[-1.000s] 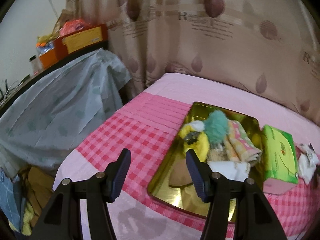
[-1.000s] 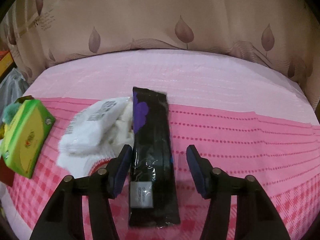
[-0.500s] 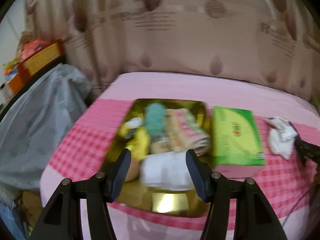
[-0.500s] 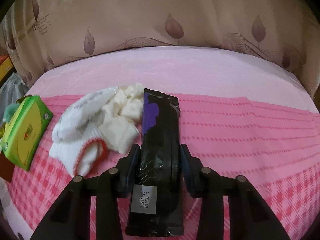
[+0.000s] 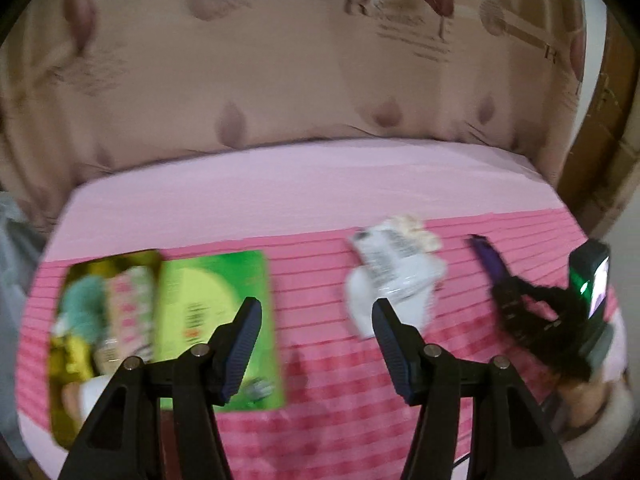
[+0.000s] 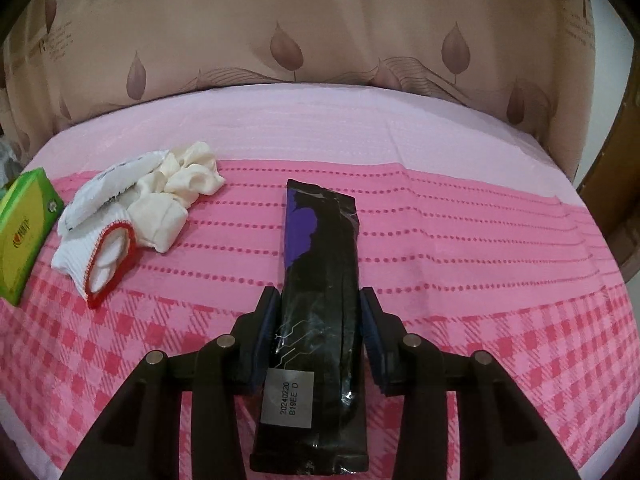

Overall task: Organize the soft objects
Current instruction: 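Grasp the black-and-purple packet with the right tool, then grasp the white printed wipes packet with the left tool while the right tool holds the black packet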

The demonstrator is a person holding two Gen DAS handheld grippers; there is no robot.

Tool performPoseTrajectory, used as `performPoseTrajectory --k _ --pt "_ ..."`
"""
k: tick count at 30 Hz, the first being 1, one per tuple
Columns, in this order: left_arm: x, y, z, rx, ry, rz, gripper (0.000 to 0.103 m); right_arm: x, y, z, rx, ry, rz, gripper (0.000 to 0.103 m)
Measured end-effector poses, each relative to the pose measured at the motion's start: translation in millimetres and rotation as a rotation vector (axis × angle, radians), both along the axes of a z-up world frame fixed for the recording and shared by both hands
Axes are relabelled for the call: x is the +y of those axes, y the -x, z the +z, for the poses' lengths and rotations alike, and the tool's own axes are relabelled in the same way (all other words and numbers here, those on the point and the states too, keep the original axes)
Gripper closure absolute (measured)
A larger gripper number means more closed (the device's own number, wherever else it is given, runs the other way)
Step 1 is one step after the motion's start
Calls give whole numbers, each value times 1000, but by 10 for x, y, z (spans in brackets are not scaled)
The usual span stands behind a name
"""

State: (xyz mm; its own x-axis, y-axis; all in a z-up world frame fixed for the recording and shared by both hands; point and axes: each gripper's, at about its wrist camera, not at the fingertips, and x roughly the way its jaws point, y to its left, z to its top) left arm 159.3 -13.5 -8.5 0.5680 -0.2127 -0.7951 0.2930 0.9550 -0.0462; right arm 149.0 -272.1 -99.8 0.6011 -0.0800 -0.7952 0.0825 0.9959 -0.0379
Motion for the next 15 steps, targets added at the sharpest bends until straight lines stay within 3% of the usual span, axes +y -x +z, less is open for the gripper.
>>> performPoseTrajectory --k 7,15 --pt "-380 -525 -174 184 124 -13 40 -23 -2 -15 -1 -16 2 64" --pt "-730 -927 -443 285 106 -19 38 -54 -11 -25 0 -35 9 62"
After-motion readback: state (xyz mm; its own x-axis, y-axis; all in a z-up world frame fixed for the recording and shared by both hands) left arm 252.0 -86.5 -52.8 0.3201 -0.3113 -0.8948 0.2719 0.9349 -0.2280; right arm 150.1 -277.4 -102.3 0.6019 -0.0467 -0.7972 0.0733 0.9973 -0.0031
